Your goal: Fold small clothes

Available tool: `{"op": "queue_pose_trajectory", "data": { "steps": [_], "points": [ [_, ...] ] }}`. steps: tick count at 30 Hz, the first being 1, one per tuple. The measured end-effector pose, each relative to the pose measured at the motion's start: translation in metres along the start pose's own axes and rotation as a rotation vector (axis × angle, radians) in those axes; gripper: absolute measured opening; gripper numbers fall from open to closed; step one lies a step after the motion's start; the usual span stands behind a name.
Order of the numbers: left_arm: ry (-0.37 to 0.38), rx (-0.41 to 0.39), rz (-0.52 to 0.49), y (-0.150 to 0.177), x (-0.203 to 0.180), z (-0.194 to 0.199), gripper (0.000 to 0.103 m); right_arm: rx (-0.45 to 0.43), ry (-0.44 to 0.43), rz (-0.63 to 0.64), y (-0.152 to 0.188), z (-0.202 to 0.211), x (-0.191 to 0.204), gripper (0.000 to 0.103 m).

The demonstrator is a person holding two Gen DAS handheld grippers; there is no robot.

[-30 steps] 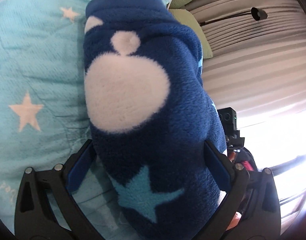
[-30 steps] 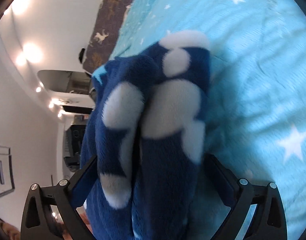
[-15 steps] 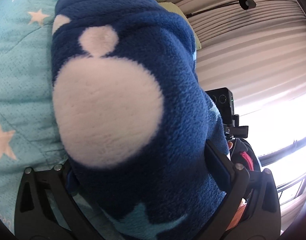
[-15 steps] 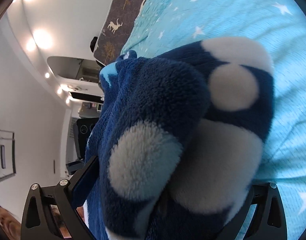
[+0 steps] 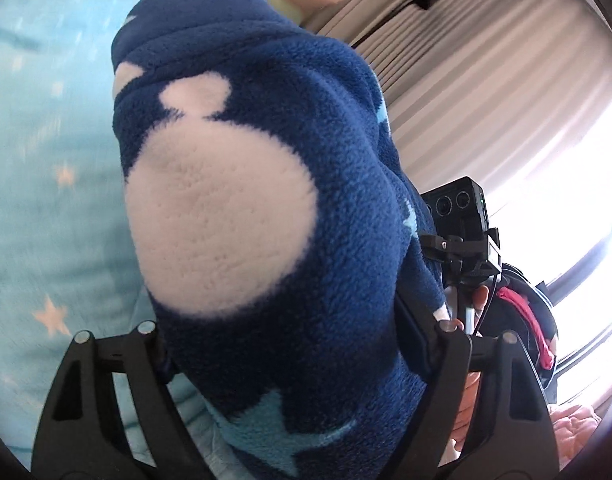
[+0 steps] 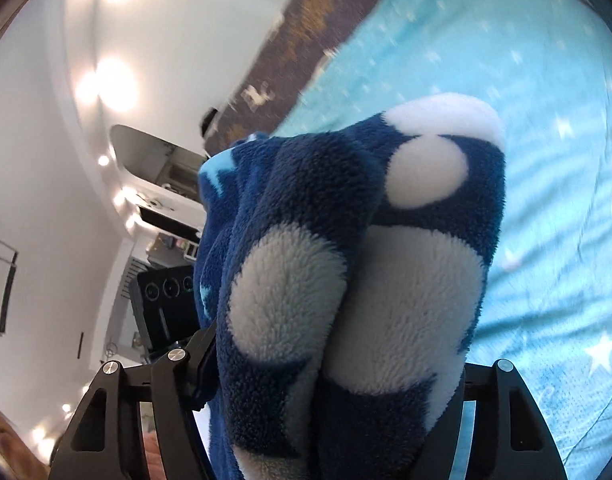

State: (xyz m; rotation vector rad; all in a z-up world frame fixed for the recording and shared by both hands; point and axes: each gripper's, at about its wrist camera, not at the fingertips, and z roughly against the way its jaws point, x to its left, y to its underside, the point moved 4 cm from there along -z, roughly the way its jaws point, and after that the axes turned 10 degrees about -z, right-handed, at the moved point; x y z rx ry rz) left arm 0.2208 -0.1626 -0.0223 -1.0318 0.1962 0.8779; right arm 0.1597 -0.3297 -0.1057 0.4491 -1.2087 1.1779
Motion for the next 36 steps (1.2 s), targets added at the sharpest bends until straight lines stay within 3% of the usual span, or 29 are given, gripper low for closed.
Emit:
{"op": "queue_pose_trajectory", "data": {
  "steps": [5, 12, 18, 22, 28, 36],
  "points": [
    [-0.056, -0.08, -0.129, -0.062, -0.028, 0.022, 0.083, -0.067, -0.009, 0.108, -0.028, 0.019, 0.053, 0.07],
    [-0.118, -0.202, -0.256, -0.168, -0.037, 0.036, 0.084, -0.152, -0.037, 0.202, -0.114, 0.036, 0.123, 0.07],
    [-0.192, -0.228, -0.268, -0.253, -0.003, 0.021, 0.084, -0.212, -0.027, 0.205, -0.197, 0.024, 0.143, 0.07],
    [-0.218, -0.222, -0.263, -0.288, 0.024, -0.001, 0.084, -0.231, -0.049, 0.147, -0.251, 0.005, 0.134, 0.07],
    [-0.237, -0.208, -0.217, -0.309, 0.082, -0.037, 0.084, -0.247, -0.013, 0.105, -0.314, -0.018, 0.1, 0.07],
    [-0.277, -0.145, -0.031, -0.279, 0.179, -0.107, 0.084, -0.192, 0.092, 0.006, -0.367, -0.09, 0.007, 0.07]
  ]
}}
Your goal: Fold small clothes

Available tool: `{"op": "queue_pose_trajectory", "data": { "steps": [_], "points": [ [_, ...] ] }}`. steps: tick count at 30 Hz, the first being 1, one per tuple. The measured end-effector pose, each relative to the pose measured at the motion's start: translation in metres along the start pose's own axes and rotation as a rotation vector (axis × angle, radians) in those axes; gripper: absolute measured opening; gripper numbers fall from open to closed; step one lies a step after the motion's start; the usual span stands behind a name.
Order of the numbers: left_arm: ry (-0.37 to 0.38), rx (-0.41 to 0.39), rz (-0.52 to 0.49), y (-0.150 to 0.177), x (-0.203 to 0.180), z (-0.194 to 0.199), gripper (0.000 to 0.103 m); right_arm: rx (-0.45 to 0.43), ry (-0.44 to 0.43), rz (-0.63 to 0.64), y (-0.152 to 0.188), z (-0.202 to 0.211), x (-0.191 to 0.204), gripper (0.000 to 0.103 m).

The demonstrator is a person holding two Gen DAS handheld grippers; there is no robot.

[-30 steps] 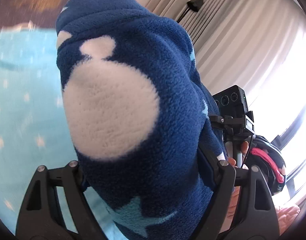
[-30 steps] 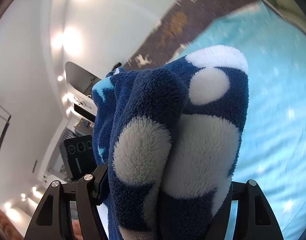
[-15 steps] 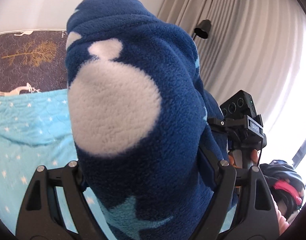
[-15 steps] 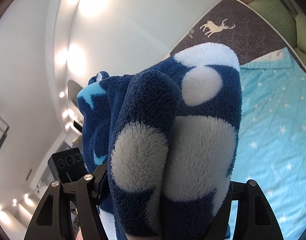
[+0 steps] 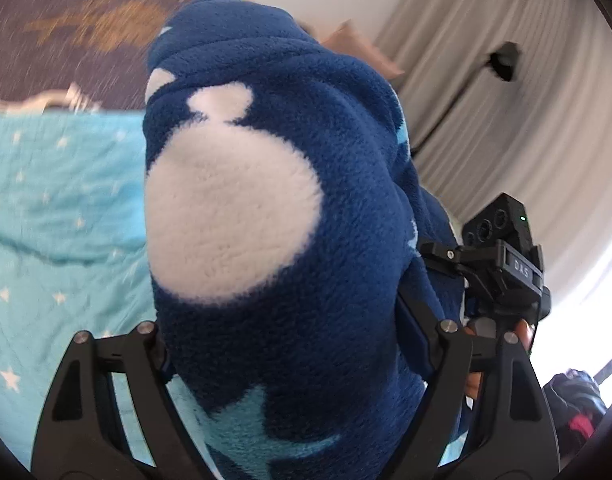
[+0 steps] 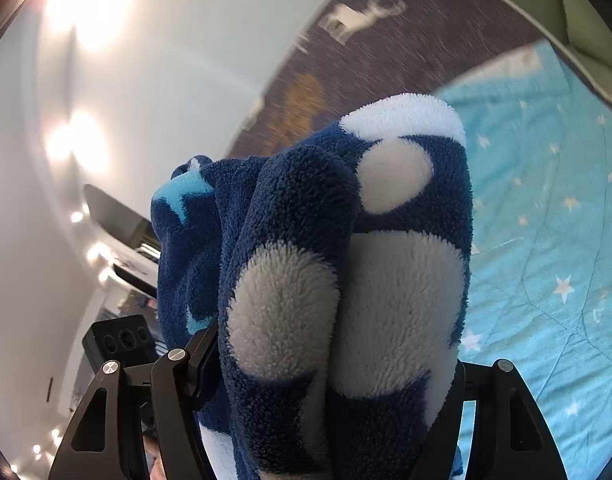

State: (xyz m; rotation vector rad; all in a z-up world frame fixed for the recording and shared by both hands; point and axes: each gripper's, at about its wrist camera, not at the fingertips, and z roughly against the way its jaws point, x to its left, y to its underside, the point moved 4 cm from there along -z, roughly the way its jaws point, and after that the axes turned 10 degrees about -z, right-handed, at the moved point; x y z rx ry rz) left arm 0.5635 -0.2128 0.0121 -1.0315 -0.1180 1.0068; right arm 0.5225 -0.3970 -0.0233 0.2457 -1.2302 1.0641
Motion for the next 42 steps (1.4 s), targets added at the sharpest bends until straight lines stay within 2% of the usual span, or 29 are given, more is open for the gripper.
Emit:
{"op": "queue_pose_trajectory", "data": {
  "steps": [3, 5, 6, 7, 8, 10, 12, 18, 21, 23, 27, 33, 35, 38, 42],
  "points": [
    [-0.105, 0.043, 0.039, 0.019, 0.029, -0.043, 0.084, 0.008, 0.09, -0.03, -0.007, -0.039, -0.042, 0.07],
    [-0.224, 0.098, 0.039, 0.038, 0.047, -0.073, 0.084, -0.006, 0.184, -0.024, -0.012, -0.059, -0.066, 0.07],
    [-0.255, 0.11, 0.045, 0.045, 0.053, -0.081, 0.086, -0.011, 0.26, -0.024, -0.014, -0.072, -0.083, 0.069],
    [-0.258, 0.11, 0.071, 0.05, 0.062, -0.086, 0.087, -0.005, 0.301, -0.027, -0.014, -0.083, -0.095, 0.069],
    [-0.224, 0.103, 0.137, 0.053, 0.075, -0.087, 0.087, 0.0, 0.314, -0.032, -0.017, -0.092, -0.105, 0.069],
    [-0.182, 0.096, 0.194, 0.055, 0.088, -0.085, 0.088, -0.017, 0.276, -0.054, -0.016, -0.098, -0.114, 0.07],
    [-0.193, 0.095, 0.158, 0.057, 0.088, -0.082, 0.089, -0.022, 0.258, -0.054, -0.018, -0.099, -0.114, 0.071],
    [-0.223, 0.11, 0.125, 0.055, 0.08, -0.069, 0.089, -0.024, 0.343, -0.027, -0.021, -0.093, -0.099, 0.074],
    [-0.243, 0.101, 0.12, 0.054, 0.084, -0.055, 0.089, -0.044, 0.377, -0.06, -0.021, -0.067, -0.091, 0.078],
    [-0.273, 0.059, 0.063, 0.05, 0.077, -0.032, 0.089, -0.051, 0.394, -0.067, -0.015, -0.047, -0.083, 0.079],
    [-0.315, 0.034, -0.04, 0.043, 0.06, 0.007, 0.089, -0.083, 0.419, 0.082, 0.016, 0.001, -0.048, 0.079],
    [-0.347, -0.054, -0.124, 0.056, 0.008, 0.089, 0.089, -0.127, 0.419, 0.246, 0.099, 0.061, 0.009, 0.079],
    [-0.363, -0.102, -0.16, 0.065, -0.018, 0.121, 0.089, -0.17, 0.436, 0.323, 0.131, 0.078, 0.034, 0.079],
    [-0.414, -0.163, -0.223, 0.078, -0.059, 0.167, 0.097, -0.261, 0.488, 0.428, 0.18, 0.107, 0.072, 0.08],
    [-0.485, -0.213, -0.305, 0.1, -0.11, 0.22, 0.101, -0.383, 0.573, 0.526, 0.243, 0.145, 0.11, 0.084]
  ]
}}
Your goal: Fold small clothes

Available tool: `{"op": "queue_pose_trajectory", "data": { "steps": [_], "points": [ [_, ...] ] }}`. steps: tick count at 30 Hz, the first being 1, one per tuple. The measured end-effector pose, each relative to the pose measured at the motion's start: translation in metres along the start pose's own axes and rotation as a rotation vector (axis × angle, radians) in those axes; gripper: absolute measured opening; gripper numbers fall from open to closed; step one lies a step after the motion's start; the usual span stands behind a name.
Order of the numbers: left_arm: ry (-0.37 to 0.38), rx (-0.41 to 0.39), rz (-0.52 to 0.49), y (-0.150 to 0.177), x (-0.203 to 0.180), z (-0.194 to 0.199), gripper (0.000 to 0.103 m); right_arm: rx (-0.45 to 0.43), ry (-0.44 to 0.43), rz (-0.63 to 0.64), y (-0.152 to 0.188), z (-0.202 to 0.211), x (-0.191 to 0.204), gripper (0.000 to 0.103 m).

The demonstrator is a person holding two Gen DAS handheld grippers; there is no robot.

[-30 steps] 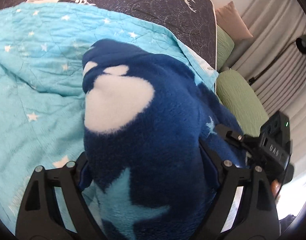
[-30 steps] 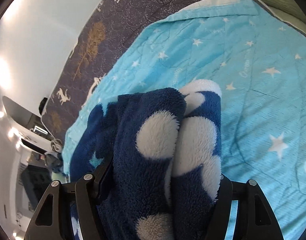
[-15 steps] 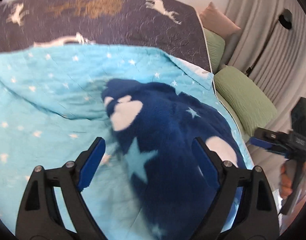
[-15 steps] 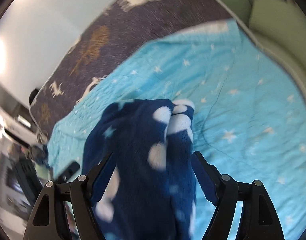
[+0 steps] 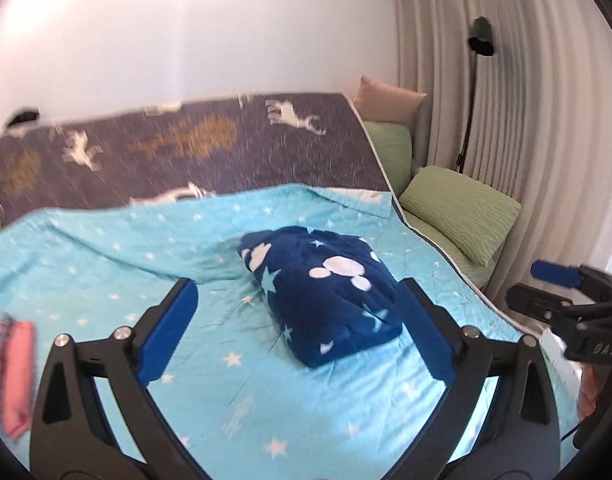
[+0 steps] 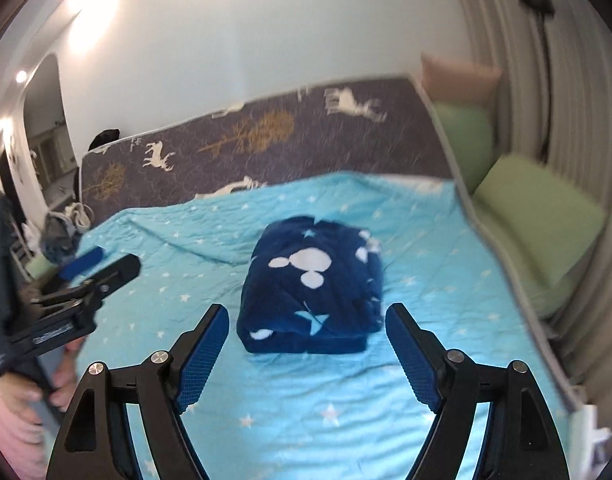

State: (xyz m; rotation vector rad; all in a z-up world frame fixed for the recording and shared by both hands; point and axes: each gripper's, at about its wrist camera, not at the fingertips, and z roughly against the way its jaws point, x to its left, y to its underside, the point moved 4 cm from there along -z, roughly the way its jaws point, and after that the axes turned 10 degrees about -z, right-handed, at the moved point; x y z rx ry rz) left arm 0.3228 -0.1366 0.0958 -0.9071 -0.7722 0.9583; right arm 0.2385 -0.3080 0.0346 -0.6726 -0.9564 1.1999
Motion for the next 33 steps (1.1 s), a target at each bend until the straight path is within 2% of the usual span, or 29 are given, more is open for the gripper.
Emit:
{"op": "queue_pose_trajectory", "data": {
  "steps": [2, 4, 8, 13, 19, 33],
  "points": [
    [-0.038, -0.027, -0.034, 0.002, -0.013, 0.036, 0.101, -0.038, 0.033, 0.013, 0.01, 0.026, 0.007, 0.085],
    [-0.053, -0.043, -0.058, 0.009, -0.025, 0.067, 0.102, -0.058, 0.024, -0.003, 0.025, 0.054, 0.009, 0.086],
    [-0.033, -0.041, -0.085, 0.025, -0.048, 0.106, 0.102, -0.091, 0.01, -0.053, 0.057, 0.102, 0.007, 0.09],
    [-0.061, -0.056, -0.124, 0.044, -0.068, 0.143, 0.102, -0.133, 0.041, -0.04, 0.085, 0.144, 0.01, 0.09],
    [-0.06, -0.036, -0.098, 0.058, -0.074, 0.165, 0.102, -0.155, 0.08, -0.024, 0.105, 0.175, 0.012, 0.09],
    [-0.09, -0.05, -0.132, 0.07, -0.085, 0.194, 0.102, -0.165, 0.083, -0.034, 0.122, 0.196, 0.018, 0.091]
  ]
}}
